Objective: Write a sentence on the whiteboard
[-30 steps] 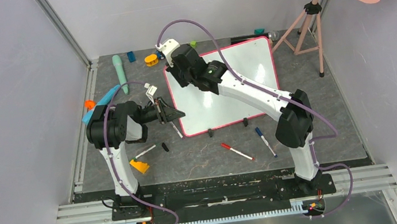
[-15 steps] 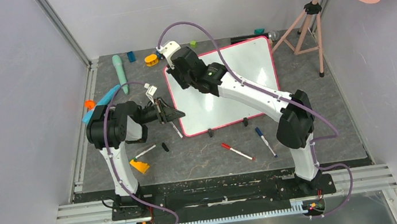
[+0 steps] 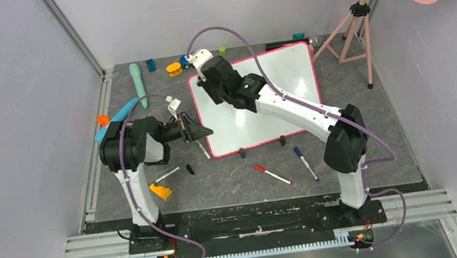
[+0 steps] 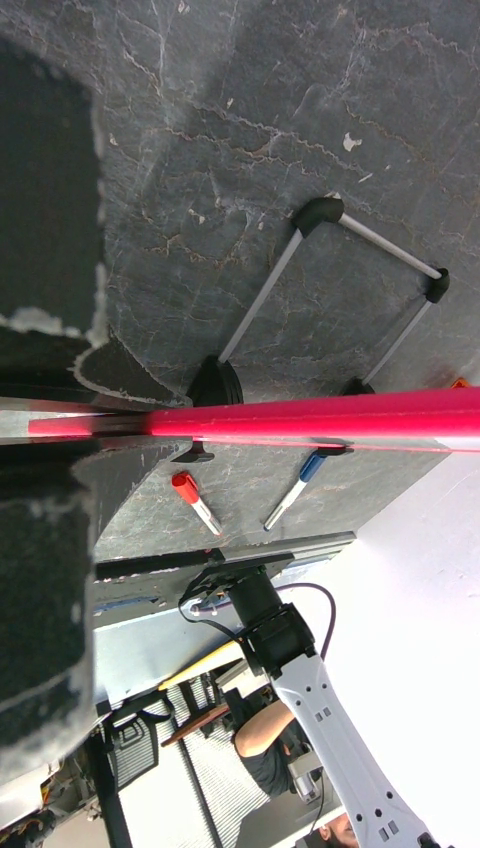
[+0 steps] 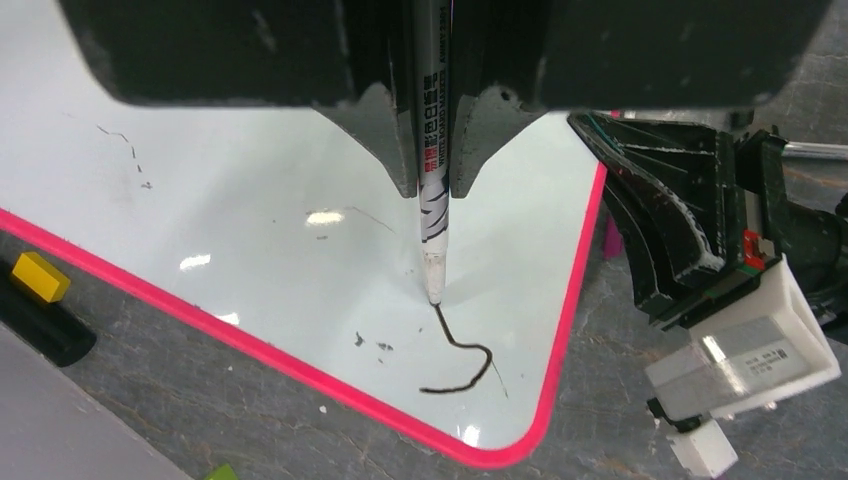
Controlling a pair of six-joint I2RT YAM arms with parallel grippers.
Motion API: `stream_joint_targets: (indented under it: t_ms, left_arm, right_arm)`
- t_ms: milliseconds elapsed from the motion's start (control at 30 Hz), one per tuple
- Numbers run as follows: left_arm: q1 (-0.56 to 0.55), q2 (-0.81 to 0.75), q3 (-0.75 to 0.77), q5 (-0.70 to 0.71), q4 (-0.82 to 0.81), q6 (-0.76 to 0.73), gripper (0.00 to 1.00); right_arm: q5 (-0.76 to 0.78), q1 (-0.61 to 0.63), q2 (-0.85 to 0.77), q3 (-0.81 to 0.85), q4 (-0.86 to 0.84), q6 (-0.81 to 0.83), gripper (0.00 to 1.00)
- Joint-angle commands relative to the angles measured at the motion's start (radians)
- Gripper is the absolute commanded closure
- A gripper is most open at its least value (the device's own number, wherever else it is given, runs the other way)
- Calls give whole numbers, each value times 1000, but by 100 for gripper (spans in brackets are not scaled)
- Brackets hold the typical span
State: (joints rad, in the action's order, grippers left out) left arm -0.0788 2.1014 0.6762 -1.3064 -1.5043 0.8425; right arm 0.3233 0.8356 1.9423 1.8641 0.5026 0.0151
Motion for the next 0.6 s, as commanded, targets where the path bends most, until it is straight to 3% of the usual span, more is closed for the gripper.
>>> stream_joint_targets:
  t_ms: [0,567]
  left_arm:
    - [-10,0,-20,-47,-53,-65,98]
    - [-10,1,-19,-47,-53,-65,98]
  right_arm:
    - [18,-16,-44,-49,24,-9,100]
    - [-128,-14,8,11,-5,-10,100]
